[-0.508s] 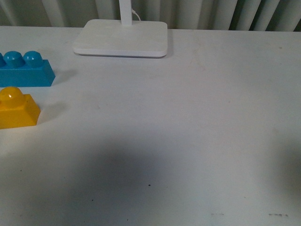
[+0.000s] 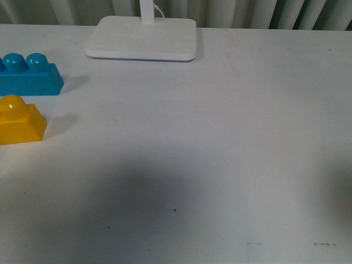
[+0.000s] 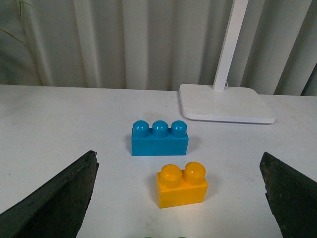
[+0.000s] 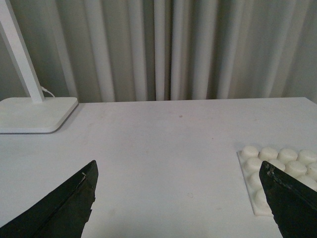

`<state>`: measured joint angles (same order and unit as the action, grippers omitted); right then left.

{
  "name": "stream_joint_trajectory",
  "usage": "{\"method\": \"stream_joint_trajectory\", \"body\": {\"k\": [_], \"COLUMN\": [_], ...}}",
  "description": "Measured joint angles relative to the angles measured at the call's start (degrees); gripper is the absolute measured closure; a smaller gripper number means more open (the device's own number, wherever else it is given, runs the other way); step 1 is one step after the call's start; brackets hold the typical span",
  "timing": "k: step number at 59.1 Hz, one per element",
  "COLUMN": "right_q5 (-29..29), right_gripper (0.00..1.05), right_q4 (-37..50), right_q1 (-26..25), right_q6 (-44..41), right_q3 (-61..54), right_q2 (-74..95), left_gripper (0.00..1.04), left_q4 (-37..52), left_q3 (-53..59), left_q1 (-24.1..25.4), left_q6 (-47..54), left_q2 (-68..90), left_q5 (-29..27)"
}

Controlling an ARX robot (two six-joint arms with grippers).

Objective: Insert yellow block into base center

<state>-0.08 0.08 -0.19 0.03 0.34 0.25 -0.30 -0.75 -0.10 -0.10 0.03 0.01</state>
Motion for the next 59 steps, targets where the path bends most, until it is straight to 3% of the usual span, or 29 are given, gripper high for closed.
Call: {"method": "stream_joint_trajectory", "body": {"k": [23,28,34,46,59], "right_q5": [0.0,1.3,-2.1,-10.1,-9.8], "right_gripper": [0.09,0.09,0.09,0.09,0.09], "right_q4": [0.0,-4.1,-1.7,-1.1,-2.4], "right_q1": [0.0,-0.4,-4.9,-20.0,-25.6], "right_q6": [0.0,-3.4,-7.5,-17.9,-22.8], "right_q3": [0.0,1.9,5.4,21.6,35.3], "right_q2": [0.0,3.4,14.9,53.1,74.9], "left_gripper": [0.06,0.06,0.06,0.06,0.06], "left_q4": [0.0,0.0,0.0,0.0,0.0], "left_q3": [0.0,0.0,0.0,0.0,0.0], "left_q1": [0.0,0.0,0.0,0.0,0.0], "left_q6": [0.0,0.0,0.0,0.0,0.0], "left_q2": [0.0,0.0,0.0,0.0,0.0], "left_q5": [0.0,0.0,0.0,0.0,0.0]}}
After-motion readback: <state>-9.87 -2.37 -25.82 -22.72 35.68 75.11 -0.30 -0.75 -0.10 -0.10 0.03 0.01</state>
